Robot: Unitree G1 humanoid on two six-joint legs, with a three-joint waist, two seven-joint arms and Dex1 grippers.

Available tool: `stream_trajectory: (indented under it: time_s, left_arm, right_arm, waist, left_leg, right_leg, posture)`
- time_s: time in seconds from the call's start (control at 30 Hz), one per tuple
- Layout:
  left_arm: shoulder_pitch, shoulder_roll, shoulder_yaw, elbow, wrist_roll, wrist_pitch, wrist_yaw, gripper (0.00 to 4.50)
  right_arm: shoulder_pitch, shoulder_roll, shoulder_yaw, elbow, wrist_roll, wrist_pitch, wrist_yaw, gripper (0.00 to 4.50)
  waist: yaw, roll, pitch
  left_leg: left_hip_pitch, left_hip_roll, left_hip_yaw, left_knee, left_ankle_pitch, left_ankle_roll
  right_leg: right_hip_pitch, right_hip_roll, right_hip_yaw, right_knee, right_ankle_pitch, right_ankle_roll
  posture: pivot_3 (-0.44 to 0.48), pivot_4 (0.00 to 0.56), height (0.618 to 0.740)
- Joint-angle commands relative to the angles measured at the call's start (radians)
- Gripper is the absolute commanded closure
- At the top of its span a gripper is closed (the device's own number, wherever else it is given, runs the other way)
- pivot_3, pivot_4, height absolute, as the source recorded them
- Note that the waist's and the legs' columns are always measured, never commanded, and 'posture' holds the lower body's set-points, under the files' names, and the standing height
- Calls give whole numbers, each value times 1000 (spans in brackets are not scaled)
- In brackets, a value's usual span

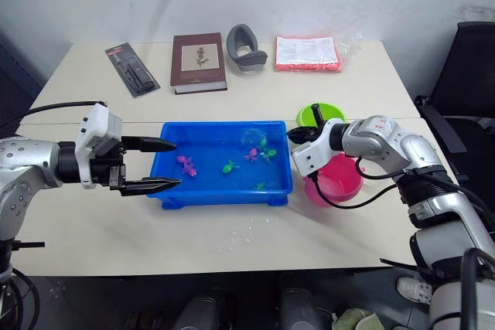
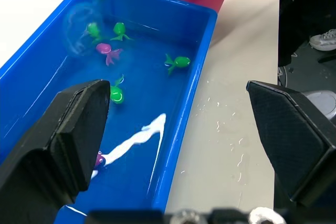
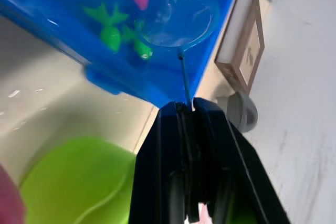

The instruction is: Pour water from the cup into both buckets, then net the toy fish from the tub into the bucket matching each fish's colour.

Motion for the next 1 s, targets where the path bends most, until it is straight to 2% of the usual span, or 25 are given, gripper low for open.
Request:
stream_trajectory:
  time_s: [0.03,0.17,0.27,0.4,0.5,0.7,0.8,1.0]
  left_arm:
    - [-28,12,-2,4,-1,-23,-5,25]
    - [-49,11,-28,23,7,-39,-17,25]
    - [-64,15,-49,45,18,-63,-36,25]
    - [-92,66,-76,126,40,-107,-128,25]
    - [-116,82,-89,188,46,-124,-176,25]
    - [-92,82,-99,156,29,-122,-213,25]
    - [-124,43,-104,156,3,-98,-202,25]
    - [-155,-28,-127,120,-26,-71,-184,25]
  right_arm:
    - [6,1,-32,-13,100,24,66,4500]
    - [68,-5,-51,-85,271,122,229,4500]
    - [141,5,-77,-169,460,299,397,4500]
    - [193,-1,-108,-246,558,470,502,4500]
    - [246,-5,-151,-343,668,684,572,4500]
    - [340,-24,-242,-534,860,1131,627,4500]
    - [373,-32,-310,-634,970,1317,610,4500]
    - [450,-65,-495,-826,1155,1558,548,4500]
  waist:
    - [-1,0,0]
    - [1,0,0]
    - [3,0,0]
    - [2,0,0]
    - [4,0,0]
    - [6,0,0]
    - [8,0,0]
    - [26,0,0]
  left_leg:
    - [0,0,0,0,0,0]
    - [0,0,0,0,0,0]
    - [0,0,-1,0,0,0]
    - [0,0,-1,0,0,0]
    - [1,1,-3,0,0,0]
    - [-1,1,-3,0,-1,2]
    - [-1,1,-4,0,-1,2]
    - [-1,0,-4,0,-2,2]
  right_leg:
    - [0,0,0,0,0,0]
    - [0,0,0,0,0,0]
    - [1,0,-1,0,0,0]
    - [2,0,-1,0,0,0]
    - [2,0,-3,0,0,0]
    - [2,-2,-3,0,0,0]
    - [1,-2,-4,-1,0,0]
    - [1,-3,-5,-1,0,0]
  posture:
    - [0,150,740]
    - [0,150,740]
    - [0,150,740]
    - [0,150,740]
    - [0,150,740]
    - [0,150,740]
    - [0,150,740]
    - [0,150,740]
